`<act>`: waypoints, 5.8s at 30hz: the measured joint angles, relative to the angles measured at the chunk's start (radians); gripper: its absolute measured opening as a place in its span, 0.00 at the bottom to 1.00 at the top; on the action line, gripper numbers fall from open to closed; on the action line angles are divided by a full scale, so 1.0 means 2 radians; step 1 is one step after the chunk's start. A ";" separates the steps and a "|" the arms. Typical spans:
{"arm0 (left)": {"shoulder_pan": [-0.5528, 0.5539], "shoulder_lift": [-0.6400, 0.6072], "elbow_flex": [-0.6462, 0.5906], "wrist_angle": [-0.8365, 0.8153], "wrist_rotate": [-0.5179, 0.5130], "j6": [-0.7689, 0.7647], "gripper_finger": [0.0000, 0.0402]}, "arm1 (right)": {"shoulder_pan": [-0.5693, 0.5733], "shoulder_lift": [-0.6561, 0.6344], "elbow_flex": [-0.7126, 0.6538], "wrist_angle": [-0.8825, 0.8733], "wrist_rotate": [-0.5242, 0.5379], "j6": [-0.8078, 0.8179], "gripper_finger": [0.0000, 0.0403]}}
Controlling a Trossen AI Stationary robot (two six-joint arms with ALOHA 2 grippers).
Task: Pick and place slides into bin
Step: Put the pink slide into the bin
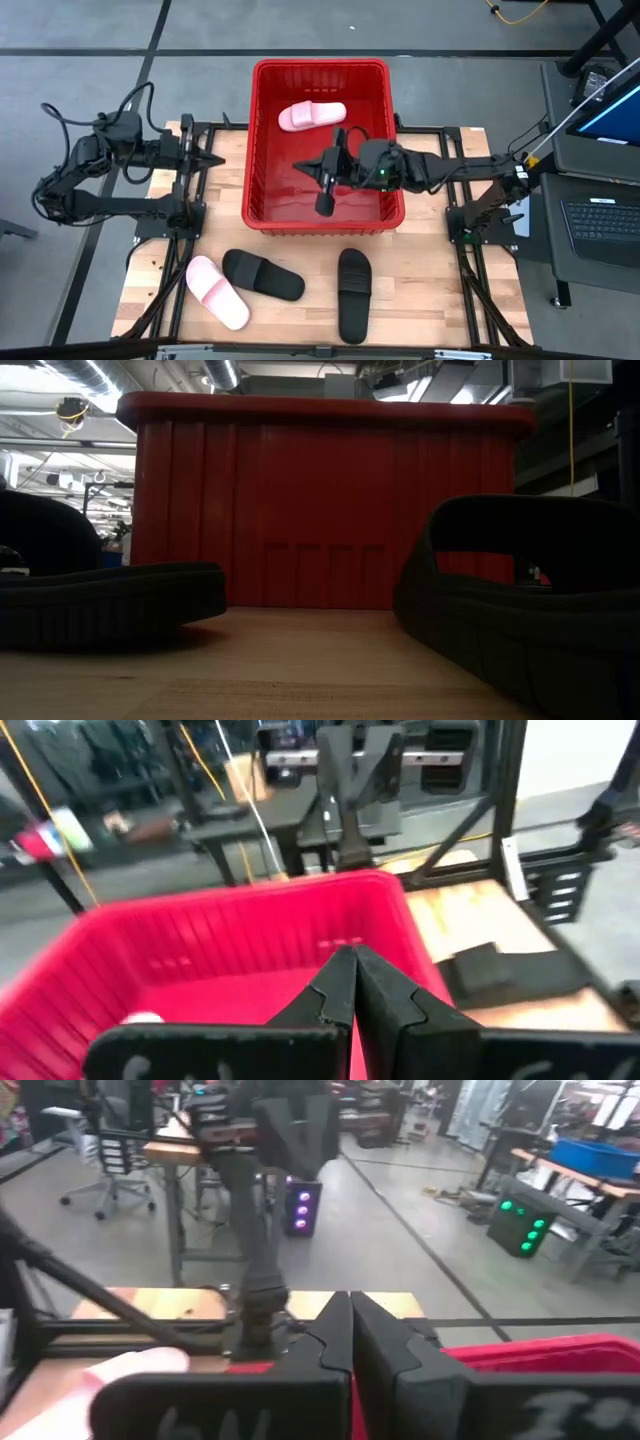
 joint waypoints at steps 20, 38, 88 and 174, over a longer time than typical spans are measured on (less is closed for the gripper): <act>-0.104 0.033 -0.004 -0.098 0.047 -0.237 0.00 | 0.087 0.000 0.000 -0.034 0.111 0.056 0.01; -0.223 -0.031 -0.139 0.018 -0.042 -0.334 0.00 | 0.087 0.001 0.000 -0.114 0.109 0.029 0.01; -0.656 0.059 -0.237 -0.093 -0.221 -0.974 0.08 | 0.085 0.002 -0.011 -0.147 0.084 -0.009 0.01; -0.870 0.088 -0.467 0.218 -0.371 -1.195 0.37 | 0.088 0.002 -0.011 -0.097 0.050 0.056 0.01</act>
